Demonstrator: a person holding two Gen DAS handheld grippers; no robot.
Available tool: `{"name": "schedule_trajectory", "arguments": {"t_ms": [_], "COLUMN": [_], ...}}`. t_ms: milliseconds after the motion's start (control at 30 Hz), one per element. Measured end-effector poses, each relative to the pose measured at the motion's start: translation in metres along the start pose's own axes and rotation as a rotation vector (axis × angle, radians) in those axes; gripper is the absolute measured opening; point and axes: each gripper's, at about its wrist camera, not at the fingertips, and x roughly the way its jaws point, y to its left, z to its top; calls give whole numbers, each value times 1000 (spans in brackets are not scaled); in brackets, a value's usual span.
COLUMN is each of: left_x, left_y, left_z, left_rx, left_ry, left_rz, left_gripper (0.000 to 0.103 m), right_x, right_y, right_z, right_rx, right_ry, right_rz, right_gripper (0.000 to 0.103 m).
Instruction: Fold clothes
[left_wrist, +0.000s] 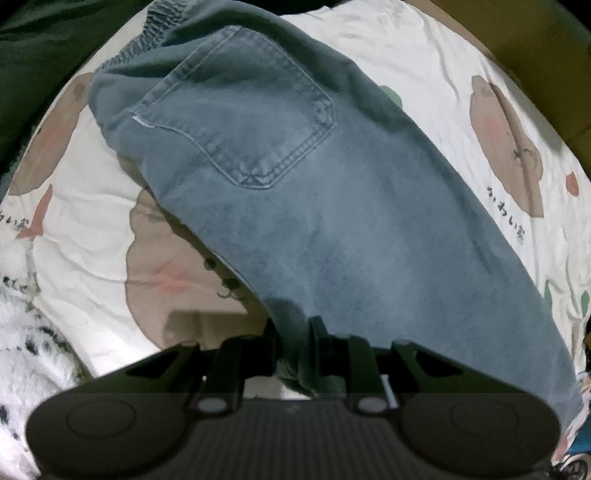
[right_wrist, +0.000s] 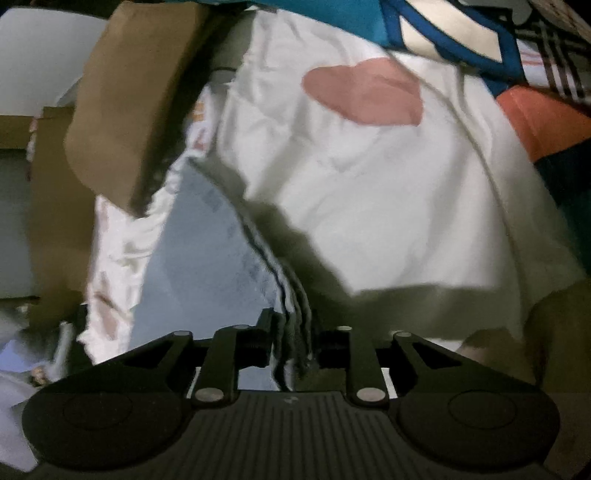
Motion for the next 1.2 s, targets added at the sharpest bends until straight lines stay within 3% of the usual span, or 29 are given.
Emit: {"name": "schedule_trajectory", "arguments": {"t_ms": [133, 433, 533, 633, 800, 933, 1200], "left_x": [-2, 1, 3, 2, 0, 2, 1], "left_y": [-1, -3, 0, 5, -1, -4, -2], "left_z": [-1, 1, 4, 8, 11, 13, 8], "left_rx": [-3, 1, -2, -16, 16, 33, 14], "left_ry": [-2, 4, 25, 35, 32, 30, 48], "left_rz": [5, 13, 7, -6, 1, 6, 28], "left_gripper": [19, 19, 20, 20, 20, 19, 19], "right_x": [3, 6, 17, 31, 49, 56, 67], "right_y": [7, 53, 70, 82, 91, 95, 99], "right_z": [10, 45, 53, 57, 59, 62, 69], "right_rx": [-63, -248, -312, -344, -372, -379, -403], "right_ry": [-30, -95, -98, -92, -97, -116, -96], "right_rz": [-23, -15, -20, -47, -93, -128, -163], "right_gripper": [37, 37, 47, 49, 47, 31, 28]}}
